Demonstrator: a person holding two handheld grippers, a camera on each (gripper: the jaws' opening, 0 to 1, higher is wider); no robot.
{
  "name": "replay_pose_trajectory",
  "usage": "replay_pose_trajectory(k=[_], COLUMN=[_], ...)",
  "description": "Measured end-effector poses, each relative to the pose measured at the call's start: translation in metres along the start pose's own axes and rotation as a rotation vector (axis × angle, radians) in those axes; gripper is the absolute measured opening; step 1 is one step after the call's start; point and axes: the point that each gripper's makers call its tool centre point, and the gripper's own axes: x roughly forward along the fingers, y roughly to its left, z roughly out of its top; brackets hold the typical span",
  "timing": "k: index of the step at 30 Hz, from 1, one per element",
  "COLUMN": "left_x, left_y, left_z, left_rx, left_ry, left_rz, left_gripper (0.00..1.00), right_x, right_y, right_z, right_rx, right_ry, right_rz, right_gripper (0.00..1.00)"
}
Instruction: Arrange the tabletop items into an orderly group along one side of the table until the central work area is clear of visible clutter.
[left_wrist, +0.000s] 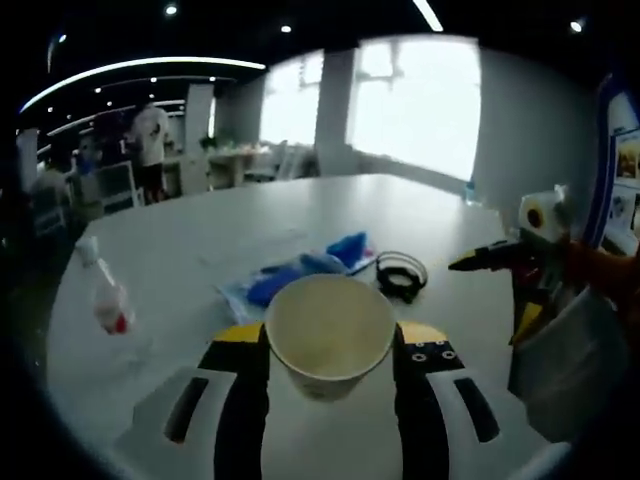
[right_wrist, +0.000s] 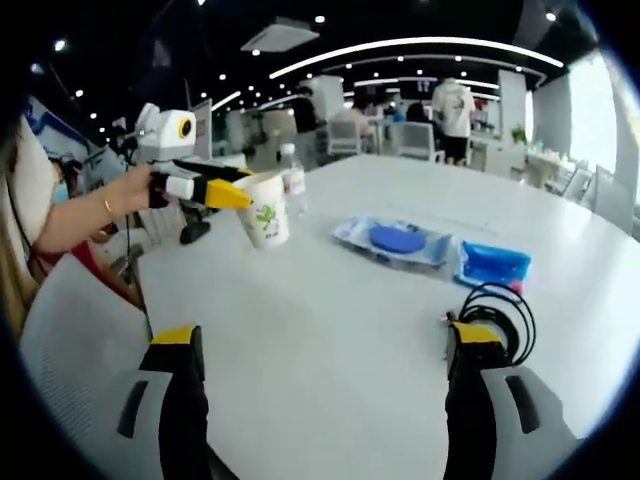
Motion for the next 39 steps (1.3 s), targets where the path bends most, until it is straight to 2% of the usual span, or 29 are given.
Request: replay_pose_trajectory(k=[6,12,16,19,21,31,33,39], left_x=[0.007,0.018,0.027,0.034,0.036,0.052,0.054,0.063], left_y=[0.029,0.047,0.057,0.061,0.064,0.101,0.109,0.128], left_z=[0.001,0.001,-0.001,0.000,0.000,-0.005,-0.002,-0.008], left_rx=[-0.029,-0.005,-0.030,-0.002,-0.006,-0.046,-0.053,-0.067], left_ry=[-0.001,0.005,0.006,0.011,0.011,0.003,-0.031,-0.023], left_rz=[0.065,0.117,0.124,0.141,0.145,0.240,0.261,0.300], left_gripper=[0.45,0.45,0.45,0.46,0.45,0.45,0.45,0.45], right_x=[-0.001,-0.004,-0.006,-0.006,-0.006,-0.003,-0.003,-0.002], right_y=[-0.004,-0.006,-0.012,-0.015,-0.017,-0.024,-0.025,-0.025], right_z=[-0.006,-0.014,-0.018,-0.020,-0.022,-0.026,-0.026,-0.030], right_rx=[0.027,0.053,0.059,0.067,0.070,0.072,0.075,0.075], right_ry=[0.001,0.014,0.025,0.029,0.035,0.041,0.044,0.053], right_rz=[-0.013,-0.028,-0.042,-0.050,-0.051,-0.062,-0.066,-0.066], right_gripper=[1.00,1.00,1.00,1.00,1.00,1.00,1.00,0.99])
